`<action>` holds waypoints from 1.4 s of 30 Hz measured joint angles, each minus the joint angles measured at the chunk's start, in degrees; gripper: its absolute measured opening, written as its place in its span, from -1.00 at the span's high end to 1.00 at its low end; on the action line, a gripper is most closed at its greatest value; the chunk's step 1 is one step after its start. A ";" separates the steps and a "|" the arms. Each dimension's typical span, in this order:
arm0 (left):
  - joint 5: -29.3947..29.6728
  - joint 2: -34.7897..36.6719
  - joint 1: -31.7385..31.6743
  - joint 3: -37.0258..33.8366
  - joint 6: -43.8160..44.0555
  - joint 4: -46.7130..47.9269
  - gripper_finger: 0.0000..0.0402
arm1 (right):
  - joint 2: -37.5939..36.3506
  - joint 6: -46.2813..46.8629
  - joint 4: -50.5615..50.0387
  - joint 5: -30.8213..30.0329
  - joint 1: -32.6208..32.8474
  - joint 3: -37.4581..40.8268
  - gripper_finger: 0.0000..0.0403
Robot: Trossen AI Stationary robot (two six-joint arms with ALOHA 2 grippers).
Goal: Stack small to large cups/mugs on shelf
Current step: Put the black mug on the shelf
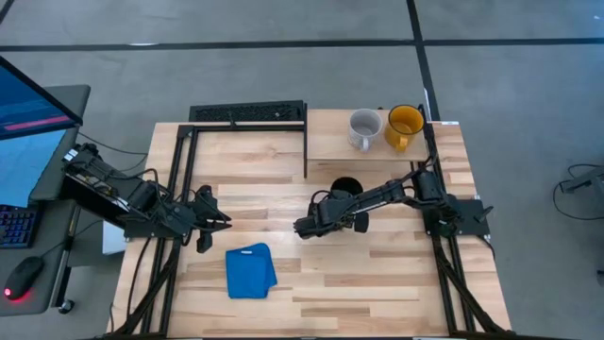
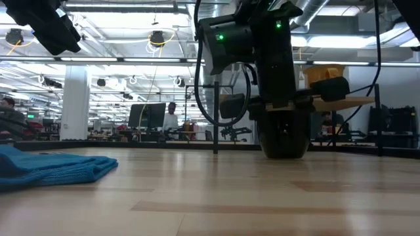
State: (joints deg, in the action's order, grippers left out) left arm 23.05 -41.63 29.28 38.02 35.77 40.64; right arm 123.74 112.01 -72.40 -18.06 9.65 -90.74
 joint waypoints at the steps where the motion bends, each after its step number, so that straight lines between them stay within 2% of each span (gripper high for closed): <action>1: 0.00 0.00 0.01 0.00 0.00 0.00 0.59 | 0.00 -0.08 -0.02 0.00 0.00 0.00 0.18; 19: -0.02 0.00 0.00 0.00 0.35 -0.02 0.59 | 0.00 -2.10 -2.58 -1.83 -0.81 -2.14 0.37; 26: -0.03 0.00 0.01 0.00 0.41 0.00 0.59 | 0.00 -5.90 -2.19 -2.71 -0.78 -2.14 0.60; 34: -0.03 0.00 0.01 0.00 0.44 -0.01 0.59 | -0.13 -11.68 -0.18 -1.76 -0.01 -2.21 0.60; 42: -0.01 0.00 0.02 0.00 0.46 -0.02 0.59 | -0.09 -16.70 0.80 0.58 1.96 -5.48 0.60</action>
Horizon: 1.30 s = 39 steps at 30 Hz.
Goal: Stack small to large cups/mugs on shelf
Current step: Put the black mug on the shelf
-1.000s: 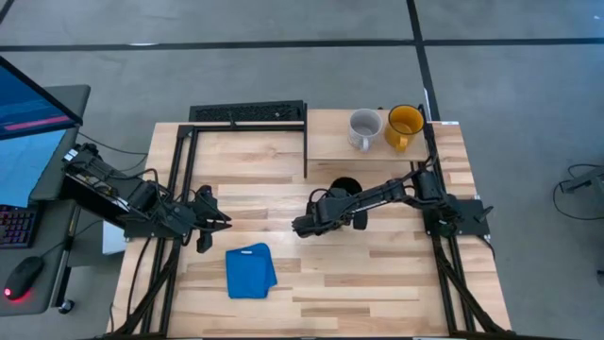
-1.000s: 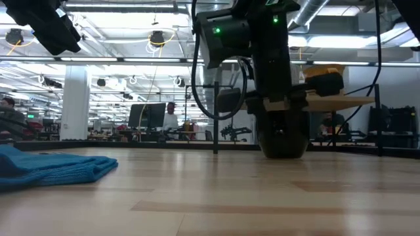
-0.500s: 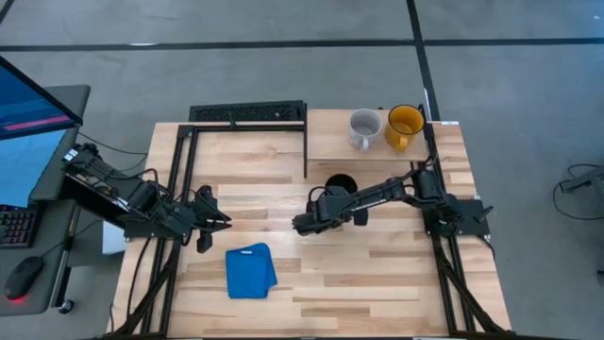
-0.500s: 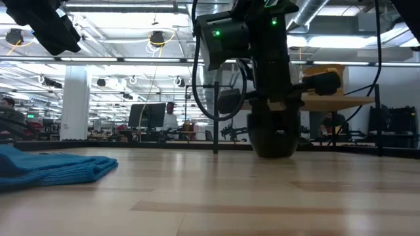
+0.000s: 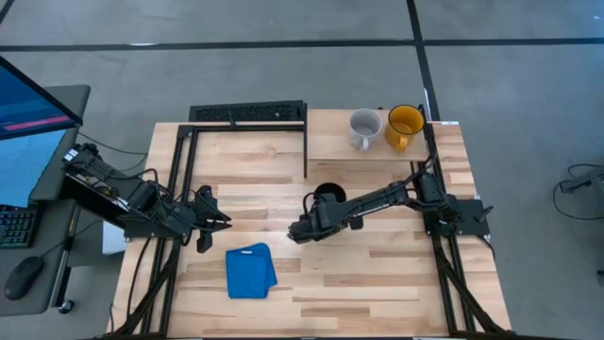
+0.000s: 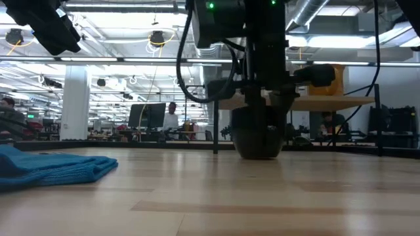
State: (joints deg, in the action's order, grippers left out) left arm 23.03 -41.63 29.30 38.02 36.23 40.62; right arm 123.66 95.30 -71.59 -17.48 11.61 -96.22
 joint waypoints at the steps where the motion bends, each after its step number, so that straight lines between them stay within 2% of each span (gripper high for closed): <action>1: 0.01 0.00 -0.01 0.00 0.00 0.00 0.59 | 0.00 -0.65 0.07 0.17 0.12 -0.23 0.60; 13: 0.04 0.00 0.00 0.00 0.45 -0.13 0.59 | 0.02 -10.00 0.44 1.54 0.09 -0.47 0.60; 19: 0.18 0.00 -0.01 0.00 2.99 -0.11 0.59 | 0.05 -10.86 2.31 0.14 -0.13 -0.47 0.60; 32: -0.42 -0.02 -0.01 0.00 2.38 1.17 0.59 | 0.11 -15.95 8.86 -1.99 1.12 -0.50 0.60; 39: -2.06 0.00 -0.02 0.00 0.02 4.56 0.59 | 0.22 -15.92 7.07 -1.41 1.01 -8.39 0.60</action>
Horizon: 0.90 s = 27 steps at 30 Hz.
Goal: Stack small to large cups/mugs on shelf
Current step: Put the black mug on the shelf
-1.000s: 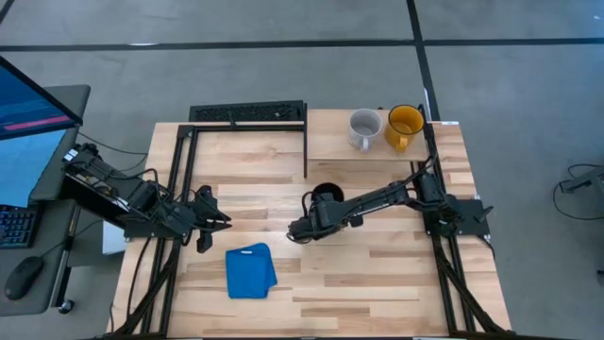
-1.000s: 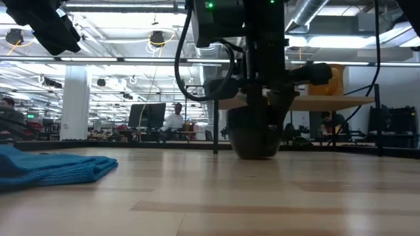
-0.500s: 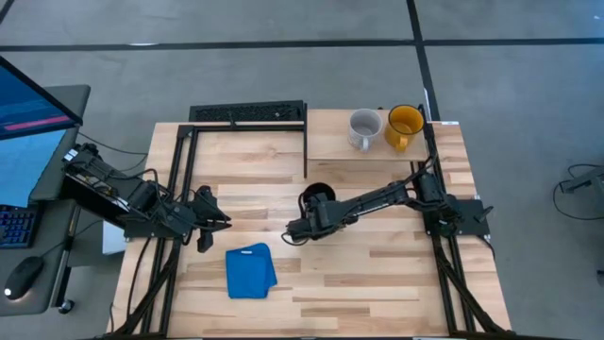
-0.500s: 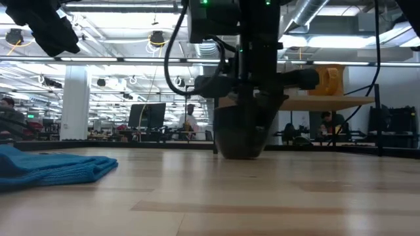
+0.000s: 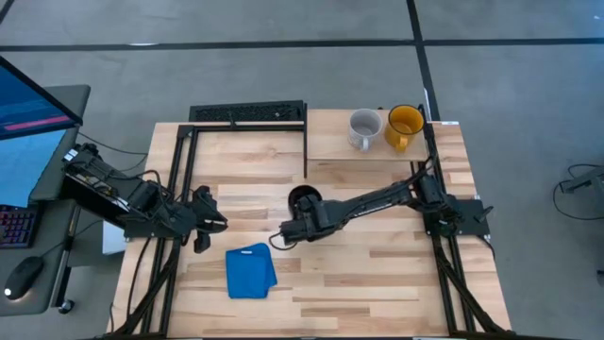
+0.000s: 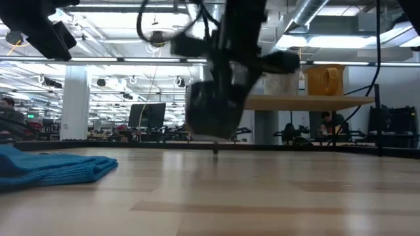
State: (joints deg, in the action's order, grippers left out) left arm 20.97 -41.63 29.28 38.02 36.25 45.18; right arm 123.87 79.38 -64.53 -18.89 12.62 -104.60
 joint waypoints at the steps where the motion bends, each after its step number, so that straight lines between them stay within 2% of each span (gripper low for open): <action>1: 0.00 0.00 0.00 0.00 -0.21 0.42 0.59 | 0.00 0.07 -0.94 -0.03 -0.08 -1.58 0.60; 12: -1.62 0.00 0.00 0.00 -8.01 5.94 0.59 | -0.02 -0.01 -8.99 -2.22 -3.43 -20.73 0.60; 18: -1.07 0.00 0.00 0.00 -11.75 5.94 0.59 | -0.07 -5.18 -12.67 -2.24 -5.69 -29.78 0.60; 21: -0.61 0.02 0.00 0.00 -11.65 5.93 0.59 | -1.34 -7.55 -12.03 -2.34 -7.19 -29.74 0.60; 27: 0.41 0.03 0.02 0.00 -10.77 5.66 0.59 | -4.24 -8.28 -19.32 -4.36 -10.44 -30.28 0.60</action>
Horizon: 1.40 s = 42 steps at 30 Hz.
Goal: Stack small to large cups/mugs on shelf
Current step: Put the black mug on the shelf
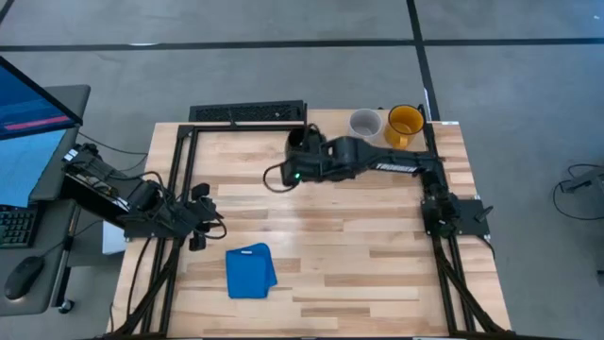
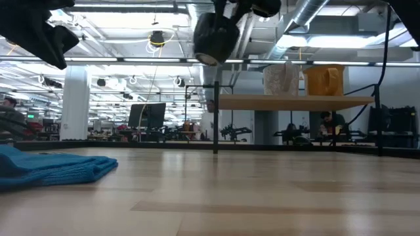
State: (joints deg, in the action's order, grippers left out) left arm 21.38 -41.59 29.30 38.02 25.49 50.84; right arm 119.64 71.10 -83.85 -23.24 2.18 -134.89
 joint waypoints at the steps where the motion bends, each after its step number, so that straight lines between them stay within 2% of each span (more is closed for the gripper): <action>1: 0.10 -0.02 -0.02 0.00 0.55 -0.25 0.59 | -0.54 -0.63 -0.52 -0.58 -0.56 0.06 0.60; 8: 0.12 0.01 -0.02 -0.01 1.78 -1.03 0.59 | -4.08 -2.24 -2.34 -2.97 -4.24 -0.03 0.60; 20: 0.29 -0.01 -0.02 0.00 3.07 -1.04 0.59 | -4.20 -6.59 -2.90 -3.83 -11.66 0.04 0.60; 33: 0.35 -0.01 -0.02 0.00 3.79 -1.04 0.59 | -4.14 -6.45 -5.71 -3.78 -12.82 0.11 0.60; 42: 0.40 -0.01 -0.02 0.00 5.39 -1.02 0.59 | -4.00 -6.53 -0.51 -3.64 -14.72 4.72 0.60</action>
State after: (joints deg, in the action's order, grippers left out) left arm 21.78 -41.60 29.28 38.02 30.87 49.82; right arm 115.63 64.57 -84.36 -26.88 -12.54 -130.17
